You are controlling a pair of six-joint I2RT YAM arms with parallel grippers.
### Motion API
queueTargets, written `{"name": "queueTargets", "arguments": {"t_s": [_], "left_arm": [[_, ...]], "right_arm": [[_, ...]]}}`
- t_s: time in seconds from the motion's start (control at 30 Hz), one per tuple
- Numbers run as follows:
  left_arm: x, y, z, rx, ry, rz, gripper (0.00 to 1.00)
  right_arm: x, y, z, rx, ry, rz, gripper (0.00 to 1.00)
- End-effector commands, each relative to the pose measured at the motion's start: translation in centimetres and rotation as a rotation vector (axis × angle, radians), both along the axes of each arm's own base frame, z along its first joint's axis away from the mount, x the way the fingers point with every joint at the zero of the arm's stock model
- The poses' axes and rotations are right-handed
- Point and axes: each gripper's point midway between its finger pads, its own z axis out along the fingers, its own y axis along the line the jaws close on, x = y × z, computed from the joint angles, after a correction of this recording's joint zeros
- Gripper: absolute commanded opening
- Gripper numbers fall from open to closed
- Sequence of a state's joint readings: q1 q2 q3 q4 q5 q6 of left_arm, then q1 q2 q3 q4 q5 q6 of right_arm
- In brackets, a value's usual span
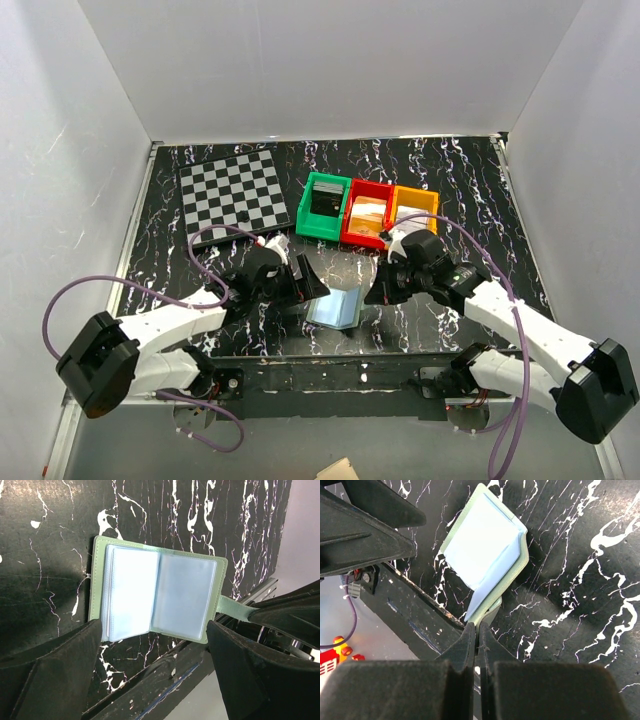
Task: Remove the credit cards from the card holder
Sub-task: Remove the credit card from the card holder.
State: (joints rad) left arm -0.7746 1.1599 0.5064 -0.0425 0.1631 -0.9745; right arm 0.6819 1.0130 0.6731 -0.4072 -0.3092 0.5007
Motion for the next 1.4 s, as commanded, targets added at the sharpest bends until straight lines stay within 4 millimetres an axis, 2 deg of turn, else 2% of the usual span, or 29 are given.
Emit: {"name": "queueTargets", "arguments": {"t_s": [0.0,0.13,0.23,0.4,0.93,1.17,1.3,1.37], "left_arm": [[0.7,-1.4,1.3,-0.028,-0.026,-0.025,0.85],[1.1,-1.9,0.9,-0.012,-0.014,-0.032,0.81],[1.5,-2.3,0.6,-0.004,-0.011,-0.034,0.77],[1.8,-3.4,0.4,-0.023,-0.007,-0.054,0.73],[0.7,-5.1,-2.3,0.032,0.031,-0.105,0.69],[0.9,-5.4,-2.3,0.044,0.015,-0.106,0.69],[0.4,-6.5,-2.7,0.056,0.022,-0.158,0.7],[0.5,-6.8,-2.1,0.052,0.005,-0.161,0.7]], "right_arm": [[1.2,-0.3,0.8,0.0,-0.06,-0.047,0.01],[2.0,-2.2,0.1,-0.103,-0.073,-0.125,0.01],[2.6,-2.8,-0.3,-0.133,-0.08,-0.158,0.01],[2.9,-2.4,-0.7,-0.144,-0.062,-0.147,0.01],[2.5,-1.7,-0.7,-0.124,-0.038,-0.107,0.01],[2.1,-1.9,-0.9,-0.129,-0.033,-0.102,0.01],[2.0,-1.9,-1.0,-0.127,-0.03,-0.098,0.01],[1.9,-2.0,-1.0,-0.128,-0.029,-0.097,0.01]]}}
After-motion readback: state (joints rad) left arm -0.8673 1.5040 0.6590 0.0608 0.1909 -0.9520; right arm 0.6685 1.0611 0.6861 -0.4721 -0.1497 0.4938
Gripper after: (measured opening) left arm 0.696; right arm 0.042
